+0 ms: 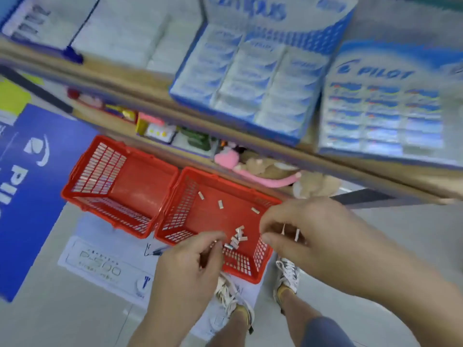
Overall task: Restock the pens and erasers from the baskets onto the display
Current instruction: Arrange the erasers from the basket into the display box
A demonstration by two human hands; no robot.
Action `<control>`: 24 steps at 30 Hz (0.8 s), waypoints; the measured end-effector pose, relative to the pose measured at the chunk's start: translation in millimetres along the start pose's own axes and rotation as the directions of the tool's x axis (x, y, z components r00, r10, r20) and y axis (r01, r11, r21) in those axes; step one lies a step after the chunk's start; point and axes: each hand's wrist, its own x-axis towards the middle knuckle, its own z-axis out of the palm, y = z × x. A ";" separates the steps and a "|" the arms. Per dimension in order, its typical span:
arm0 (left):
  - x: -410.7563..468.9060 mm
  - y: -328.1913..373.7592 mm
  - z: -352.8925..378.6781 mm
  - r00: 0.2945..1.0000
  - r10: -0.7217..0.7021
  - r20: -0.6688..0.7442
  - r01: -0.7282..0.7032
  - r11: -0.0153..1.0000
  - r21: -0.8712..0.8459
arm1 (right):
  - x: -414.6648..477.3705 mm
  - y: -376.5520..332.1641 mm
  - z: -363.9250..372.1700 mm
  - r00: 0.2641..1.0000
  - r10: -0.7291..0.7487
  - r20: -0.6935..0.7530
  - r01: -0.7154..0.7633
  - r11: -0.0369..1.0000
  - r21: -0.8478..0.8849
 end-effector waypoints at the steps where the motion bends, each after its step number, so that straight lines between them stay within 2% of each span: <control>1: -4.5 -21.0 2.8 0.999 -0.049 0.002 0.049 0.999 0.014 | 13.9 5.3 23.4 1.000 0.012 0.016 -0.013 1.000 0.028; 4: -12.7 -88.7 26.8 0.980 -0.200 -0.010 0.200 0.979 0.034 | 58.0 35.1 104.3 0.992 0.105 0.074 -0.114 0.984 0.137; 6: -13.7 -139.6 56.2 0.957 -0.291 0.009 0.290 0.955 0.066 | 88.0 64.2 164.0 0.982 0.146 0.121 -0.161 0.979 0.125; 8: -8.5 -191.5 93.6 0.946 -0.316 0.073 0.303 0.942 0.148 | 117.2 99.1 223.3 0.970 0.179 0.164 -0.193 0.978 0.074; 11: 11.9 -264.2 159.4 0.934 -0.282 0.220 0.200 0.922 0.331 | 156.5 157.9 307.9 0.951 0.220 0.217 -0.229 0.973 0.018; 14: 43.6 -324.9 234.5 0.877 -0.292 0.382 0.039 0.835 0.549 | 193.4 220.4 385.3 0.931 0.276 0.239 -0.276 0.961 -0.033; 17: 68.4 -380.3 318.8 0.803 -0.302 0.514 -0.100 0.782 0.616 | 231.0 277.6 448.6 0.908 0.310 0.283 -0.272 0.948 -0.164; 19: 74.2 -413.3 373.1 0.781 -0.312 0.541 -0.122 0.774 0.622 | 252.6 310.0 483.1 0.889 0.328 0.318 -0.243 0.929 -0.278; 22: 76.4 -450.7 429.7 0.723 -0.488 0.490 0.070 0.757 0.650 | 271.6 343.0 523.6 0.878 0.326 0.351 -0.162 0.891 -0.423; 24: 79.1 -467.2 452.2 0.671 -0.555 0.491 0.144 0.748 0.648 | 278.4 351.0 538.8 0.900 0.274 0.338 -0.082 0.869 -0.487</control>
